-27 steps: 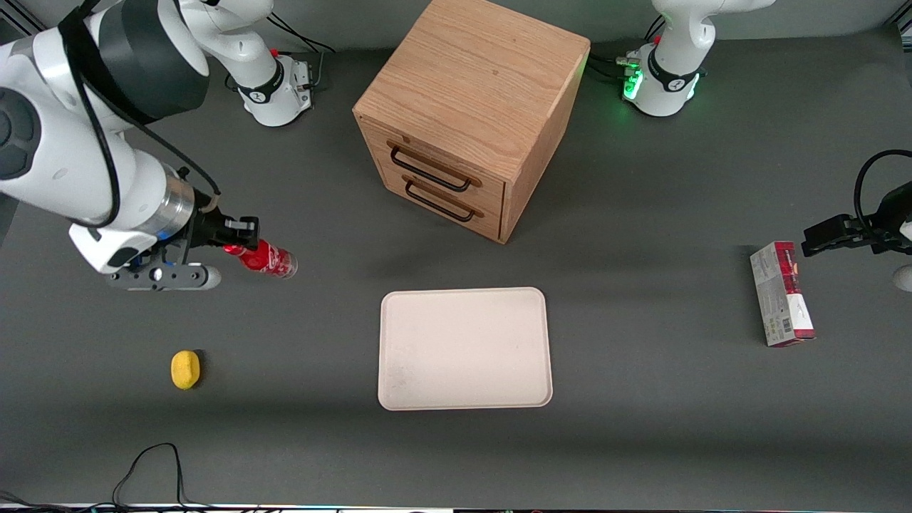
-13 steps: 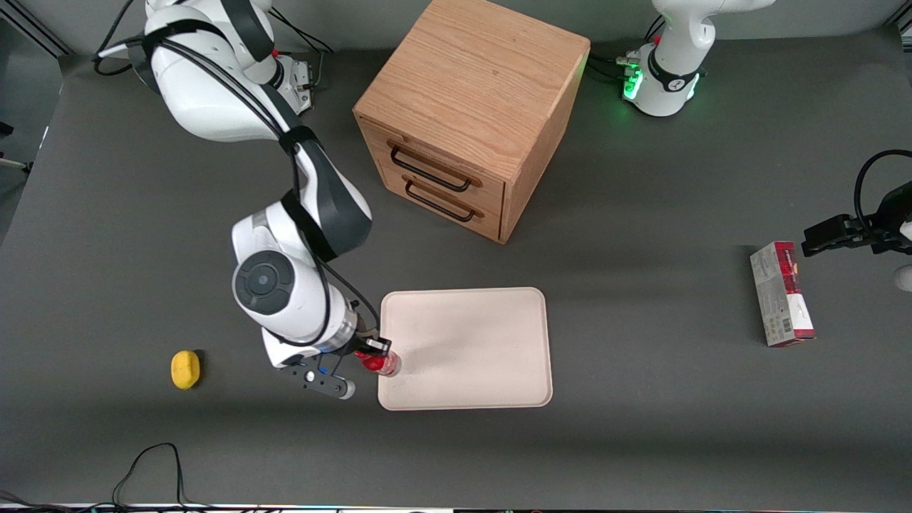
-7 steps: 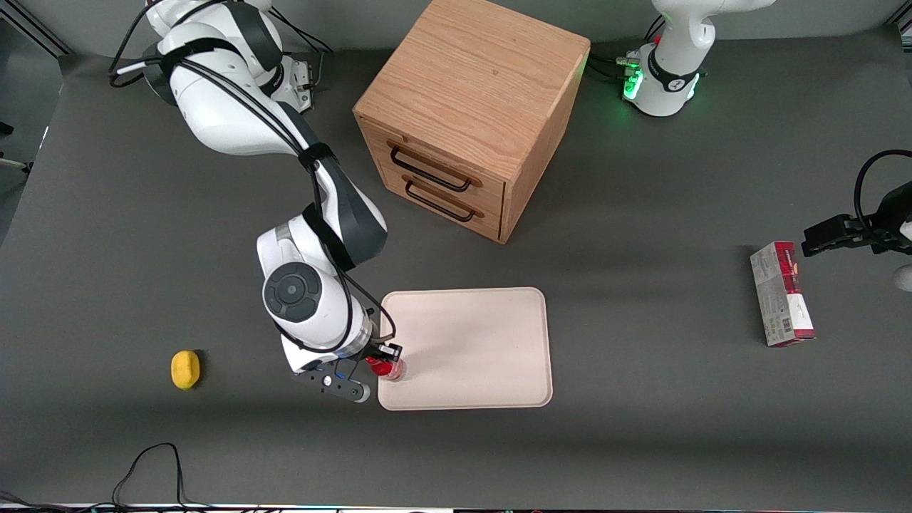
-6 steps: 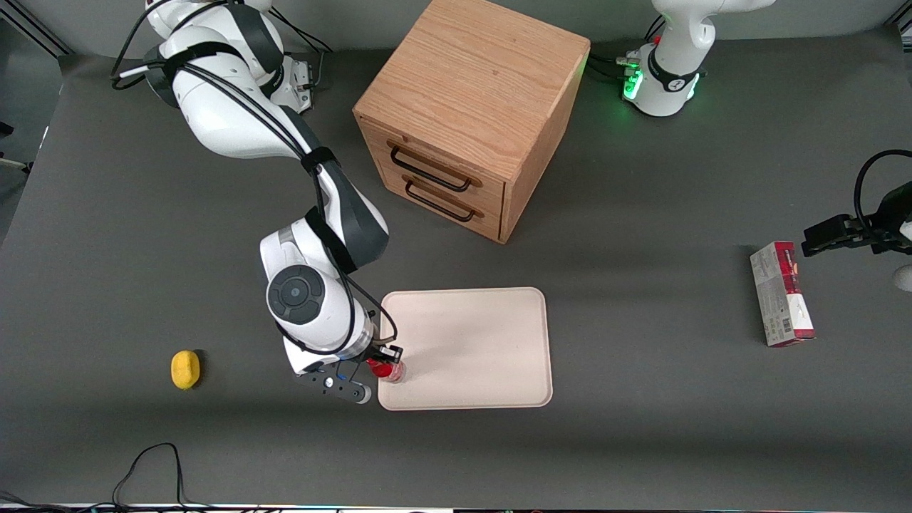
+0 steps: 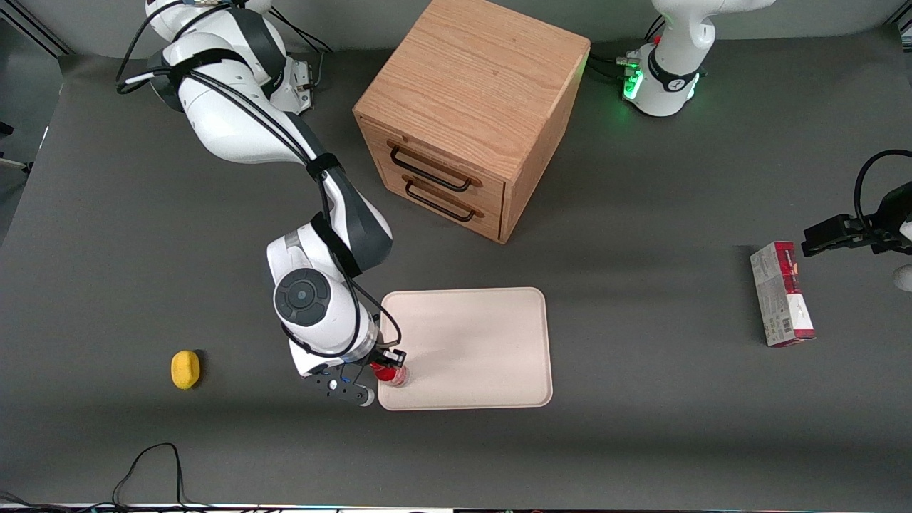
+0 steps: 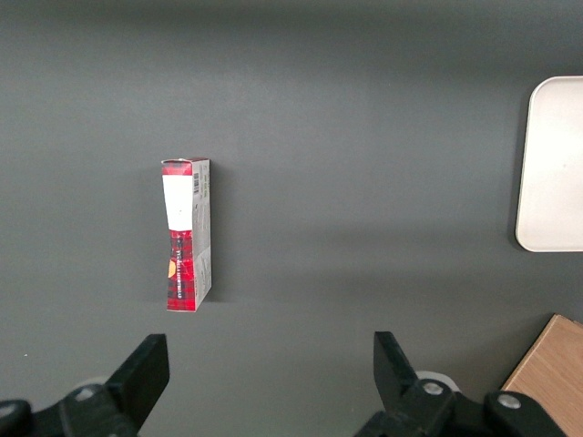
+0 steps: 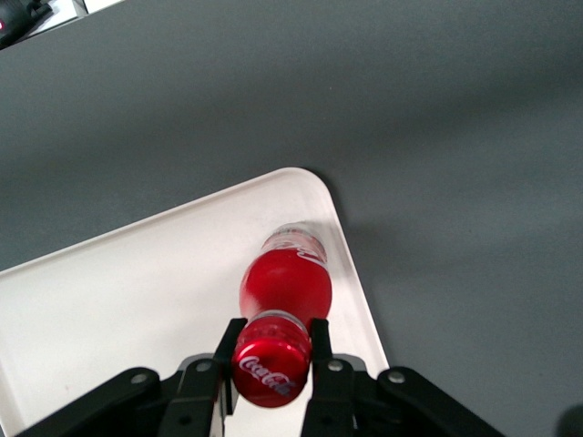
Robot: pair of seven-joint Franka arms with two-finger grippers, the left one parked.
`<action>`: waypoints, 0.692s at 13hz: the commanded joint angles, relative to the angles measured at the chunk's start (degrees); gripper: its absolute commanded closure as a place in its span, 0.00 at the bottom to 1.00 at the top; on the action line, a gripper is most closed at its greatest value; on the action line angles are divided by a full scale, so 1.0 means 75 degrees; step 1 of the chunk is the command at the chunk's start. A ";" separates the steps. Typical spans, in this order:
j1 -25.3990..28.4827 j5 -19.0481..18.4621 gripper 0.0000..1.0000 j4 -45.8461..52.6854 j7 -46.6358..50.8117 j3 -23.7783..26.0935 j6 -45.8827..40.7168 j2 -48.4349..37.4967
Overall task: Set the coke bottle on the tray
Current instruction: 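Open the right gripper to release the bottle on the tray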
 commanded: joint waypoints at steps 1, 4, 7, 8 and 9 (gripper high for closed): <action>0.0100 -0.0211 0.27 0.0367 0.0264 -0.0065 0.0183 0.0156; 0.0111 -0.0270 0.00 0.0332 0.0276 -0.0053 0.0279 0.0144; 0.0111 -0.0282 0.00 0.0320 0.0276 -0.0053 0.0279 0.0144; 0.0111 -0.0282 0.00 0.0320 0.0264 -0.0065 0.0267 0.0144; 0.0111 -0.0282 0.00 0.0309 0.0253 -0.0065 0.0209 0.0121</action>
